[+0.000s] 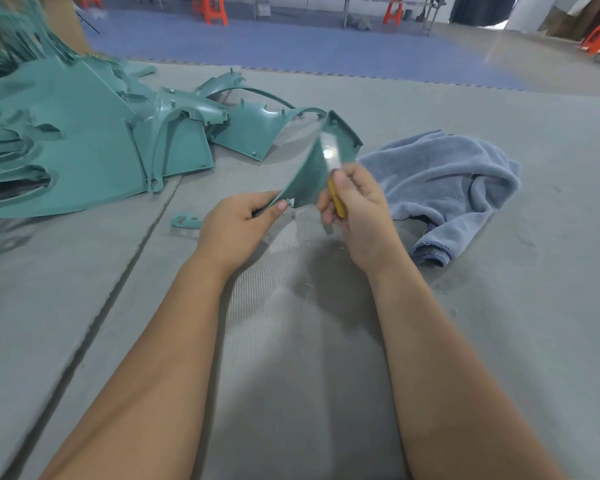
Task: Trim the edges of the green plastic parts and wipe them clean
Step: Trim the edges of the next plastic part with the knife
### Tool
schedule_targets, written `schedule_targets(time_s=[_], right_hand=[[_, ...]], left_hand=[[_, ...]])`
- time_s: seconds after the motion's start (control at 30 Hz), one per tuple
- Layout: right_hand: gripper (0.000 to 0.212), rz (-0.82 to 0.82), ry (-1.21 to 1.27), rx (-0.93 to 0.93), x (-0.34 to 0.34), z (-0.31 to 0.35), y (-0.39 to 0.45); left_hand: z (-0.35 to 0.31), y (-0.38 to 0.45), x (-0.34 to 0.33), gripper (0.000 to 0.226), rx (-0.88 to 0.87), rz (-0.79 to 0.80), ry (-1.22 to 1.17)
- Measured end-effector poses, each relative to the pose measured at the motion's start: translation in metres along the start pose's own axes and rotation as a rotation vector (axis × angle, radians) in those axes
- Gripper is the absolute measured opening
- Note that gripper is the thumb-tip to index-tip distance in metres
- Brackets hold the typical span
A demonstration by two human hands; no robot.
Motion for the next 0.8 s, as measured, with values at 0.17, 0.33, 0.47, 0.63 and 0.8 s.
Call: schedule_targets(time_s=[0.17,0.33,0.47,0.63,0.8], right_hand=[[0.025,-0.297,0.343,-0.103,0.036,-0.006,-0.001],[0.030,-0.389,0.442,-0.193,0.041,-0.009,-0.001],[0.022,-0.367,0.421,-0.162,0.041,-0.004,-0.003],[0.030,-0.293,0.341,-0.071,0.044,0.004,-0.005],[0.021,-0.056,0.470,0.093,0.031,0.018,-0.002]], left_hand=[[-0.004,0.001,0.000,0.027,-0.043,-0.014,0.090],[-0.025,-0.001,0.002,0.039,-0.237,-0.084,0.519],[-0.021,-0.002,-0.003,0.047,-0.183,-0.005,0.650],[-0.020,-0.002,-0.007,0.043,-0.149,0.015,0.633],[-0.021,-0.003,0.008,0.038,-0.113,-0.122,0.533]])
Point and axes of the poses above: each hand's wrist, its own y-axis towards the middle knuckle, its own x-axis out of the back of the hand, z = x × y, the point moved 7 cm from there along y, towards the middle knuckle, and after that the axes turned 7 degrees about z, right-handed, at the moved point
